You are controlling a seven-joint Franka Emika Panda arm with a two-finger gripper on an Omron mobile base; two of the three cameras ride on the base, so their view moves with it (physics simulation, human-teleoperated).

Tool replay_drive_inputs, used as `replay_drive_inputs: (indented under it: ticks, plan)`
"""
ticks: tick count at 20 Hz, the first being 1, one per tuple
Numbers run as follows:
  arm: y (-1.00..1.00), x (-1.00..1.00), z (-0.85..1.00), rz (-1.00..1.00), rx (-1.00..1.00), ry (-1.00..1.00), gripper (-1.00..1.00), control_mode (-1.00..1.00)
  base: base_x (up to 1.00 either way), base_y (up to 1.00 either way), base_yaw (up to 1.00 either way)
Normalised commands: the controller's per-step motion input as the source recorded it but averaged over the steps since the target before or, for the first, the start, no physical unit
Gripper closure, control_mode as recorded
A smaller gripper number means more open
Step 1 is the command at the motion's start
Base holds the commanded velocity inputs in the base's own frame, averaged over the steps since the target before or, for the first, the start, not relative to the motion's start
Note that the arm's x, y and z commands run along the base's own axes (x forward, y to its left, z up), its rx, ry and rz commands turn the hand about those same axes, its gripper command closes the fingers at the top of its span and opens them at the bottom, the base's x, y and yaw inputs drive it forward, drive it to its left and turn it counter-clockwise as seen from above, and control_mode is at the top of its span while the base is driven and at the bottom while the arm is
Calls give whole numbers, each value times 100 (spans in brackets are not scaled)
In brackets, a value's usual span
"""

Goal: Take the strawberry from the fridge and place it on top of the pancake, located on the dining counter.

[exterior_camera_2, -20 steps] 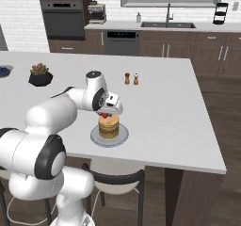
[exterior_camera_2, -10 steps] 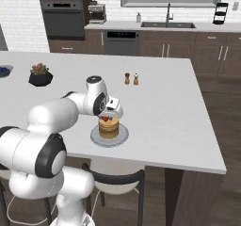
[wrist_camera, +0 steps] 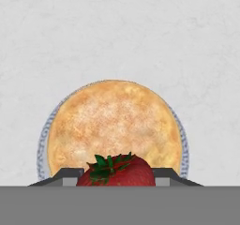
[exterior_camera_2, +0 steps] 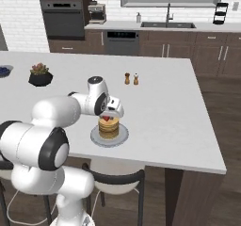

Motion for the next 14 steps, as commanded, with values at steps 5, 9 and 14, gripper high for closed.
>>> replay_drive_inputs:
  ticks: [5,9,14]
  plan:
    - [0,11,-4,0,0,0,100,-100,0,0,0]
    - [0,0,-24,0,-1,0,100,-100,0,0,0]
    - [0,0,-22,0,0,0,100,-100,0,0,0]
